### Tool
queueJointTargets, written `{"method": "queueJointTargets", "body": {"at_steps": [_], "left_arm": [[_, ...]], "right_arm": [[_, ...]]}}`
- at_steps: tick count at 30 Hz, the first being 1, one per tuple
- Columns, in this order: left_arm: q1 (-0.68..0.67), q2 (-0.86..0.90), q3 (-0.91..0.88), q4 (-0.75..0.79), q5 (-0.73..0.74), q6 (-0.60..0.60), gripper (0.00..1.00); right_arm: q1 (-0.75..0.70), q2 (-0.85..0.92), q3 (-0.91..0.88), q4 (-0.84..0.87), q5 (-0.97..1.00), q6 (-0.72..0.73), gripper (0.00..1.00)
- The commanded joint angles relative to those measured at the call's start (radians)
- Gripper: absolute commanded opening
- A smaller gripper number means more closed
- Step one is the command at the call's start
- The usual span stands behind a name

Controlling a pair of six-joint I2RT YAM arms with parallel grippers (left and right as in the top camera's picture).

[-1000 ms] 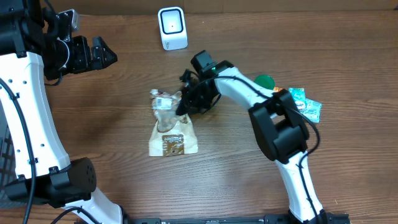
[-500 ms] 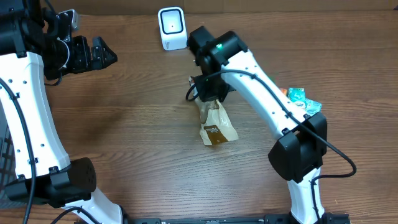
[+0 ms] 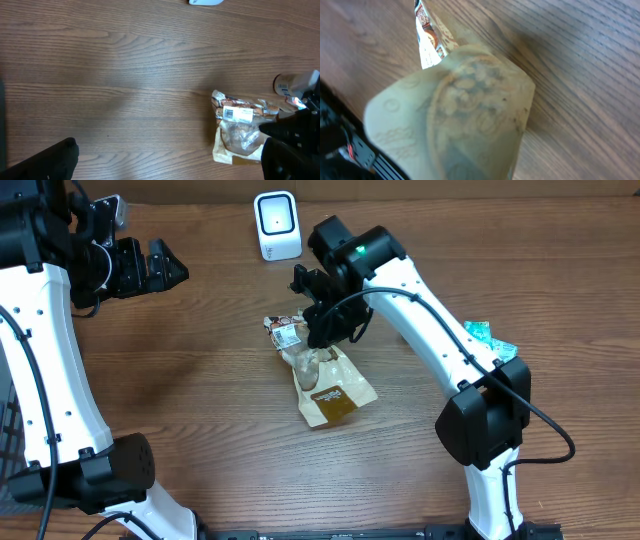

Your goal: Scan the item barcode

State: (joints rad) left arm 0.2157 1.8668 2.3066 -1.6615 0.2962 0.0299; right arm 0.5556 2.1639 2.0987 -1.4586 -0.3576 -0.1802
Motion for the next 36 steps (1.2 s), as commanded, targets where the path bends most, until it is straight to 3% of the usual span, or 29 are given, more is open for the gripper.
{"method": "queueJointTargets", "body": {"at_steps": [1,12,15,22,25,27,36], "left_arm": [[-0.007,-0.008,0.016,-0.002,0.008,0.016,1.00],[-0.007,-0.008,0.016,-0.002,0.008,0.016,1.00],[-0.007,-0.008,0.016,-0.002,0.008,0.016,1.00],[-0.007,-0.008,0.016,-0.002,0.008,0.016,1.00],[-0.007,-0.008,0.016,-0.002,0.008,0.016,1.00],[-0.007,-0.008,0.016,-0.002,0.008,0.016,1.00],[-0.007,-0.008,0.016,-0.002,0.008,0.016,1.00]], "right_arm": [[0.003,-0.008,-0.067,0.043,-0.070,-0.163,0.04],[0.004,-0.008,-0.298,0.286,-0.037,-0.117,0.04],[-0.008,-0.008,-0.317,0.336,-0.037,-0.064,0.10],[-0.013,-0.008,-0.385,0.474,-0.037,-0.023,0.13],[-0.015,-0.007,-0.414,0.517,-0.036,0.020,0.34],[-0.016,-0.007,-0.423,0.522,-0.037,0.043,0.60],[-0.090,-0.007,-0.444,0.471,-0.066,0.106,0.70]]}}
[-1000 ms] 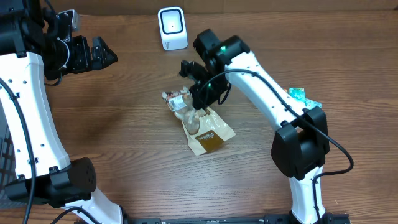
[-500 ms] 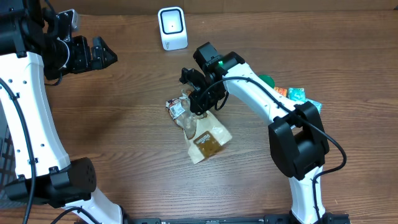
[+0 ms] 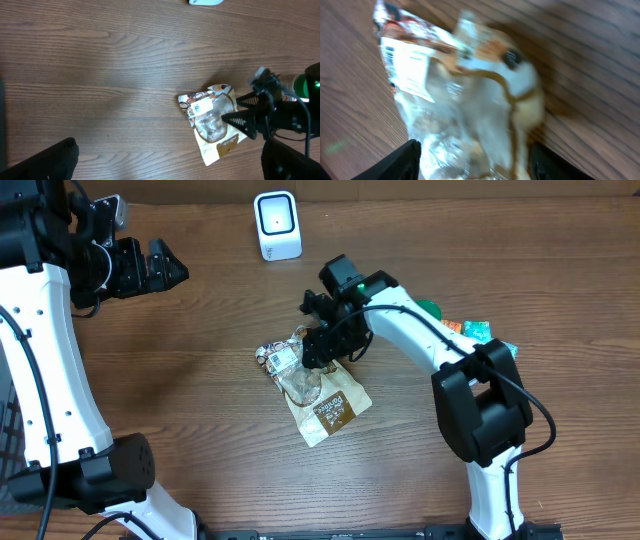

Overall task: Scan the item barcode
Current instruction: 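Lower the mushroom bag back onto the table with the right gripper, then raise the left arm and move it toward the mushroom bag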

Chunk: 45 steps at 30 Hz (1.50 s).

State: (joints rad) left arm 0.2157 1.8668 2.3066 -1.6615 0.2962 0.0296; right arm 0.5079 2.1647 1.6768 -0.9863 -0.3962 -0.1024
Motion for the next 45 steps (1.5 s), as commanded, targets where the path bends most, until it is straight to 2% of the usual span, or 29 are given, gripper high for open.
{"method": "queueJointTargets", "body": {"at_steps": [1,7,20,27,35,36,37,39,44,45], "left_arm": [[-0.007,-0.008,0.016,-0.002,0.008,0.016,1.00],[-0.007,-0.008,0.016,-0.002,0.008,0.016,1.00],[-0.007,-0.008,0.016,-0.002,0.008,0.016,1.00],[-0.007,-0.008,0.016,0.119,0.008,0.016,1.00],[-0.007,-0.008,0.016,0.156,0.042,-0.098,1.00],[-0.007,-0.008,0.016,0.161,0.050,-0.097,0.97],[-0.011,-0.003,0.014,0.168,0.063,-0.096,0.81],[-0.026,0.009,0.012,0.170,0.071,-0.097,0.06],[-0.086,0.053,0.000,0.137,0.072,-0.097,0.04],[-0.103,0.058,-0.007,0.135,0.072,-0.100,0.04]], "right_arm": [[-0.058,-0.008,-0.032,-0.005,-0.050,0.028,0.71],[-0.118,-0.008,-0.106,0.014,-0.167,0.022,0.75],[-0.094,-0.008,-0.173,0.066,-0.237,0.021,0.75],[-0.093,-0.006,-0.184,0.073,-0.234,0.021,0.74],[-0.094,-0.006,-0.184,0.077,-0.227,0.021,0.73],[-0.094,-0.006,-0.184,0.077,-0.226,0.021,0.73],[-0.094,-0.006,-0.184,0.077,-0.226,0.021,0.73],[-0.094,-0.006,-0.184,0.077,-0.227,0.021,0.73],[-0.094,-0.006,-0.184,0.077,-0.227,0.025,0.73],[-0.094,-0.006,-0.184,0.078,-0.227,0.029,0.70]]}}
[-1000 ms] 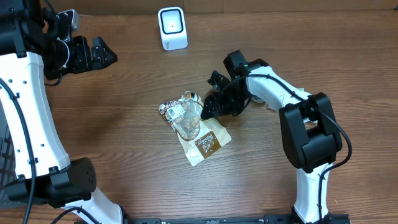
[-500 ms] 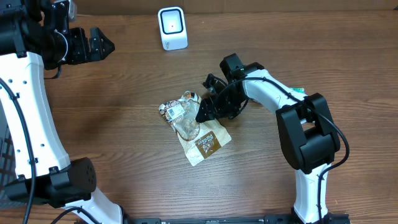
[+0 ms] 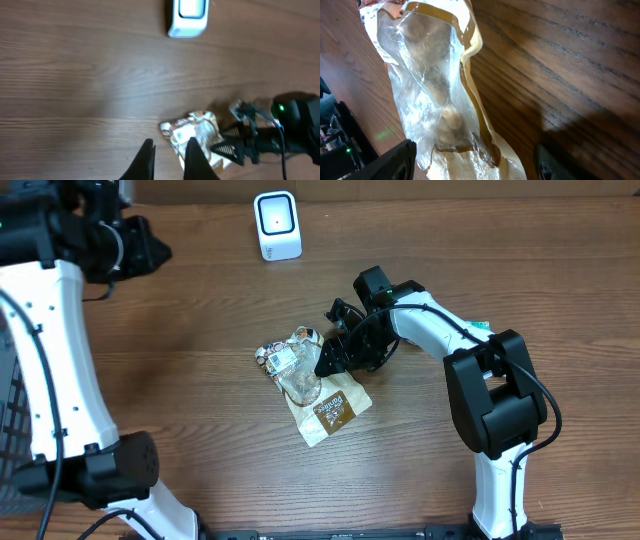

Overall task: Scan the item barcode
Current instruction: 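Raise the left arm and move it toward the mushroom bag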

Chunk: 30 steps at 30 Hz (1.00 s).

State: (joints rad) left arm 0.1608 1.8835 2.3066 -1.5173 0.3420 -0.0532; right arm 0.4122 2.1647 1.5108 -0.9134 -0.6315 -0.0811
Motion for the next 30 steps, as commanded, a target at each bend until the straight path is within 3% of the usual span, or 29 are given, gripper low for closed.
{"method": "queueJointTargets", "body": {"at_steps": [1,6,13,16,23,30], "left_arm": [[-0.069,0.045,-0.021,-0.005,0.026,-0.034,0.04],[-0.159,0.044,-0.075,0.008,0.015,-0.089,0.05],[-0.169,0.016,-0.095,0.013,0.019,-0.130,0.05],[-0.182,-0.039,-0.184,0.041,0.023,-0.131,0.05],[-0.238,-0.203,-0.612,0.307,0.058,-0.214,0.04],[-0.323,-0.220,-0.977,0.610,0.058,-0.431,0.04]], "right_arm": [[0.002,-0.006,-0.018,0.007,0.008,0.016,0.68],[0.003,-0.006,-0.018,0.042,-0.008,0.094,0.62],[0.005,-0.006,-0.019,0.060,-0.018,0.108,0.57],[0.005,-0.004,-0.019,0.075,-0.018,0.114,0.53],[0.005,0.003,-0.019,0.093,-0.018,0.138,0.46],[0.005,0.005,-0.019,0.094,-0.017,0.157,0.39]]}}
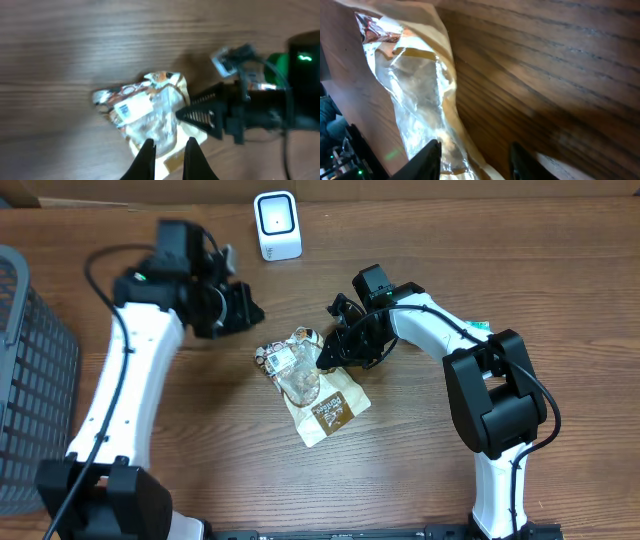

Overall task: Scan the item barcode
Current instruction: 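Raise the left arm and move it toward the mushroom bag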

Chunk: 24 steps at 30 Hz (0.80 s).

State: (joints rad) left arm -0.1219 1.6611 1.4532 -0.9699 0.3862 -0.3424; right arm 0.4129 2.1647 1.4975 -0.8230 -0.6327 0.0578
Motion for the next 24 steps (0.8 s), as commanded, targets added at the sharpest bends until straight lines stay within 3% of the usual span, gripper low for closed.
{"method": "queueJointTargets", "body": {"at_steps": [1,5,11,24], "left_arm": [[-0.059,0.003,-0.166,0.104,0.013,-0.168,0.04],[-0.122,0.003,-0.291,0.205,-0.034,-0.288,0.04],[-0.175,0.003,-0.394,0.219,-0.108,-0.422,0.04],[-0.200,0.009,-0.573,0.455,-0.104,-0.497,0.04]], "right_arm": [[0.004,0.005,-0.005,0.004,-0.016,0.025,0.38],[0.004,0.005,-0.005,0.003,-0.017,0.029,0.35],[0.004,0.005,-0.005,0.003,-0.016,0.041,0.35],[0.004,0.005,-0.005,-0.002,-0.021,0.048,0.35]]}}
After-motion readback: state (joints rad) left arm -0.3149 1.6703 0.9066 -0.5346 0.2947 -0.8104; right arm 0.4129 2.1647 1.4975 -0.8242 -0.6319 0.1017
